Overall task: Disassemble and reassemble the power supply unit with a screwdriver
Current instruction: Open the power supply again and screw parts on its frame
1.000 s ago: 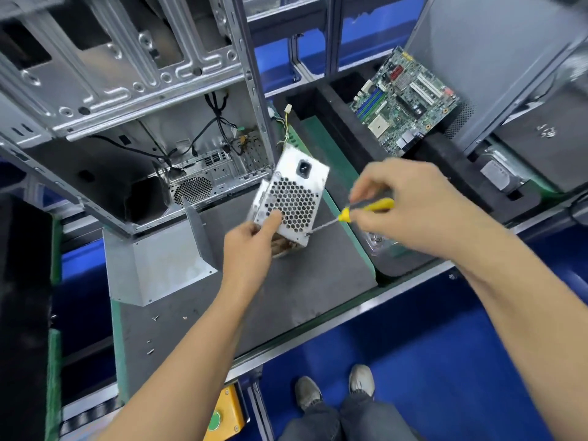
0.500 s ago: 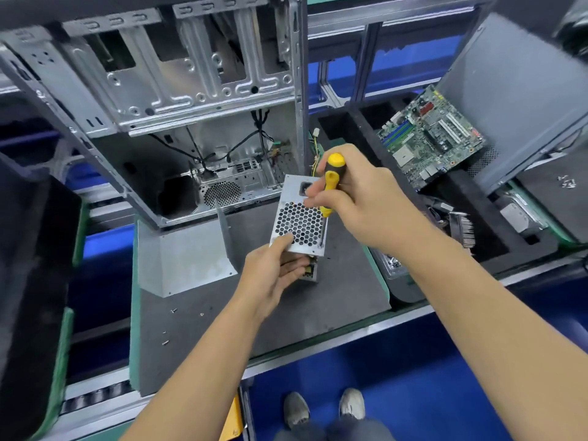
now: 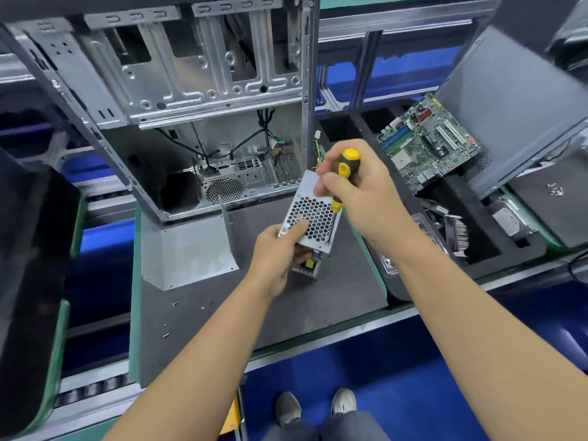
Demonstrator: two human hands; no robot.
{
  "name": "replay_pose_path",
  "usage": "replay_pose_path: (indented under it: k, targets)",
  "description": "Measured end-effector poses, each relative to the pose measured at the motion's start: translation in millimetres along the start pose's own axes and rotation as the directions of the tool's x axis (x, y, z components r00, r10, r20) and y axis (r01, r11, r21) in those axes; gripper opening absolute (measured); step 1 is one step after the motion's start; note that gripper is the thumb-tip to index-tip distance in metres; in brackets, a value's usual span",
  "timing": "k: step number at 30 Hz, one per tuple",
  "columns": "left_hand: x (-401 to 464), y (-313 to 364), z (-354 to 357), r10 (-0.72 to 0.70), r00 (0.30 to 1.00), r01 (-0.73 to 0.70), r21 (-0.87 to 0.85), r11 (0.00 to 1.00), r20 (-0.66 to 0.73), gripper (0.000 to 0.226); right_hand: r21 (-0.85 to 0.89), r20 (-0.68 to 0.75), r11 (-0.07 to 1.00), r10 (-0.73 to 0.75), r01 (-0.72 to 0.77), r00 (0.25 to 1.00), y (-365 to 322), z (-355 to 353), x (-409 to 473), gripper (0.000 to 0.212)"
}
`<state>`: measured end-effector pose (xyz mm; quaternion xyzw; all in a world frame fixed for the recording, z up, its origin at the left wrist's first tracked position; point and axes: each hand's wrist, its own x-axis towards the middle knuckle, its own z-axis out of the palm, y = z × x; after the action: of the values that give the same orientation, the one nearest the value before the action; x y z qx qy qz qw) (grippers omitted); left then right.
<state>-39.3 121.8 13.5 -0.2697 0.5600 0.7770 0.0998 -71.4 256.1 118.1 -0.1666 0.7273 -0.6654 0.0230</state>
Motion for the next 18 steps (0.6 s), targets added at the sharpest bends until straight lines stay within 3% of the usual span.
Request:
replay_pose_path:
  k: [2, 3, 5, 7, 9, 11, 15, 18]
  targets:
    - [7, 7, -2, -0.036, 0.999, 0.037, 0.061, 0.997, -0.020, 0.022, 0.064, 0.030, 0.998, 0.025, -0.027, 0.999, -3, 6, 6, 0.009]
    - [11, 12, -3, -0.058, 0.998, 0.058, 0.108, 0.992, -0.005, 0.025, 0.086, 0.027, 0.994, 0.060, -0.062, 0.998, -4, 9, 9, 0.022]
    - [18, 25, -3, -0.098, 0.995, 0.092, 0.179, 0.980, 0.025, 0.045, 0.062, 0.028, 0.995, 0.076, -0.077, 0.997, -4, 12, 16, 0.042]
    - [23, 34, 1, -0.077, 0.997, 0.072, 0.268, 0.961, 0.007, 0.072, -0.001, 0.072, 0.999, 0.039, -0.039, 0.997, 1, 17, 19, 0.043]
    - [29, 36, 5, -0.032, 0.999, 0.023, 0.349, 0.937, 0.021, 0.068, -0.051, 0.084, 0.998, 0.031, -0.027, 0.996, 13, 20, 17, 0.043]
    - [35, 35, 5, -0.034, 0.997, 0.006, 0.345, 0.938, 0.075, 0.050, -0.054, -0.044, 0.999, 0.007, -0.009, 0.999, 22, 18, 13, 0.047]
    - [41, 33, 2, -0.067, 0.992, 0.029, 0.321, 0.947, 0.106, 0.042, 0.257, -0.326, 0.966, 0.083, 0.004, 0.942, 13, -9, 16, 0.039]
    - [42, 27, 1, -0.006, 0.999, -0.008, 0.317, 0.948, 0.044, 0.043, 0.502, -0.362, 0.860, 0.114, 0.090, 0.925, 0, -30, 22, 0.038]
